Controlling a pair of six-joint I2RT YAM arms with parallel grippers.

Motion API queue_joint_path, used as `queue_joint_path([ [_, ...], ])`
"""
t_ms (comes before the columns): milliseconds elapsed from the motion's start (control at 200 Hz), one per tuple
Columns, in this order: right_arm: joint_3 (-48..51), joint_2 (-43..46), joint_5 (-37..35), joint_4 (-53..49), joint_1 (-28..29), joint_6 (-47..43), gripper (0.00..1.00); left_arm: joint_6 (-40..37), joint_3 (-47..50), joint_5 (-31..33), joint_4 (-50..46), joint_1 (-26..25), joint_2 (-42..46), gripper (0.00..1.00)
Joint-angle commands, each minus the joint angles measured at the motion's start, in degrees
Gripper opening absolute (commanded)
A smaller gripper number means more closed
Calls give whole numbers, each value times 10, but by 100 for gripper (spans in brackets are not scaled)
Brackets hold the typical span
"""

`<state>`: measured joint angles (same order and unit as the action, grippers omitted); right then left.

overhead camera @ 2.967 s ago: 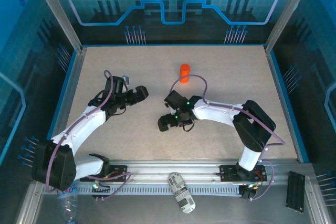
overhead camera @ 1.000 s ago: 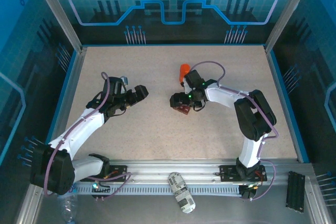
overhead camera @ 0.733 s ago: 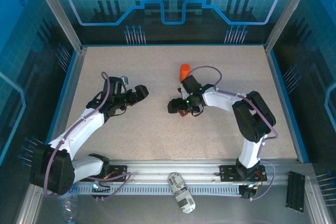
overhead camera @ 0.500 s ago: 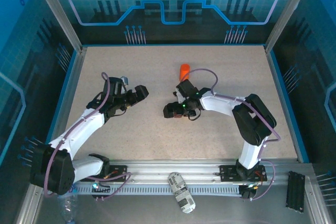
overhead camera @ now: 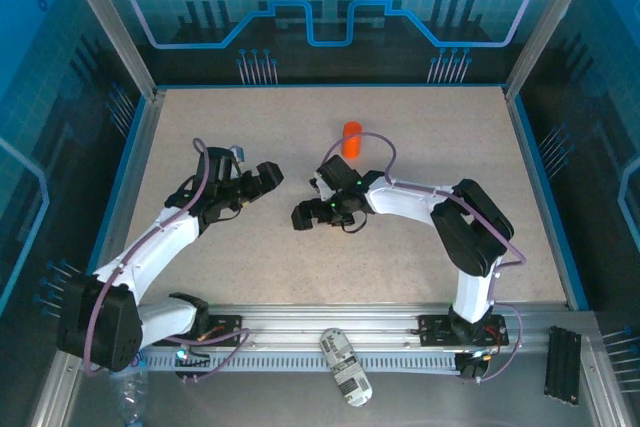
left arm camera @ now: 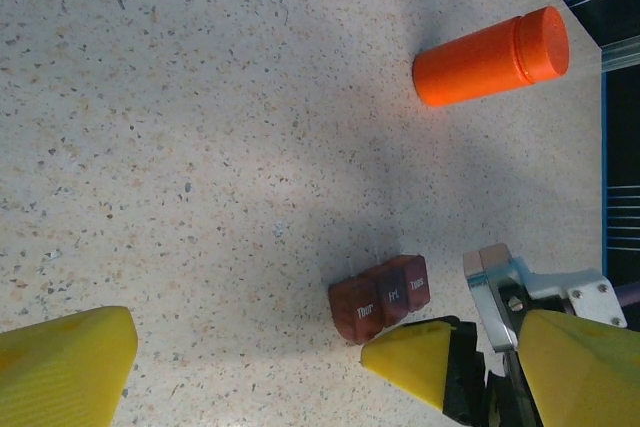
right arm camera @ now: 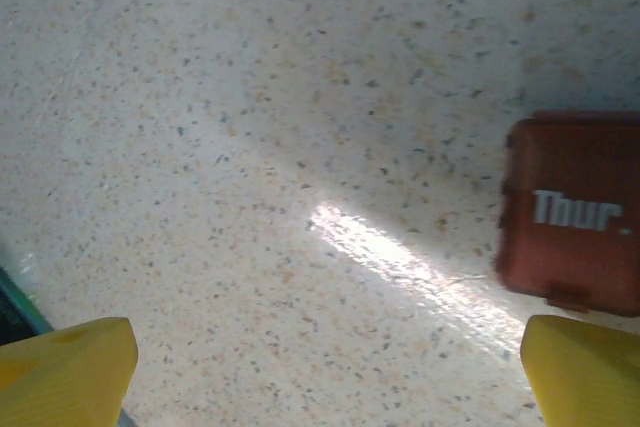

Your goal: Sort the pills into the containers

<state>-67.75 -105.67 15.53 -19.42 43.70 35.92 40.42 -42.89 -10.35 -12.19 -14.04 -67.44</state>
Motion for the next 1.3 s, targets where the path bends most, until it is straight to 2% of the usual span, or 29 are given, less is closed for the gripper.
queue_joint_path([
  [0, -20, 22, 9, -8, -4, -19, 100, -5, 2, -10, -5, -1, 2, 99],
  [150, -31, 49, 5, -22, -48, -47, 100, -5, 4, -10, -4, -1, 2, 99],
  [290, -76, 26, -10, -55, -85, -82, 100, -4, 7, -9, -2, -1, 3, 99],
  [455, -155, -33, -46, -105, -94, -135, 99, -2, 9, -7, -5, -1, 6, 99],
  [650, -217, -89, -61, -138, -94, -153, 100, -2, 9, -7, -7, -1, 9, 99],
  [891, -204, -106, -60, -135, -89, -150, 100, -2, 9, -7, -6, -1, 10, 99],
  [1296, -131, -83, -49, -103, -81, -129, 100, 0, 13, -12, 2, -2, 8, 99],
])
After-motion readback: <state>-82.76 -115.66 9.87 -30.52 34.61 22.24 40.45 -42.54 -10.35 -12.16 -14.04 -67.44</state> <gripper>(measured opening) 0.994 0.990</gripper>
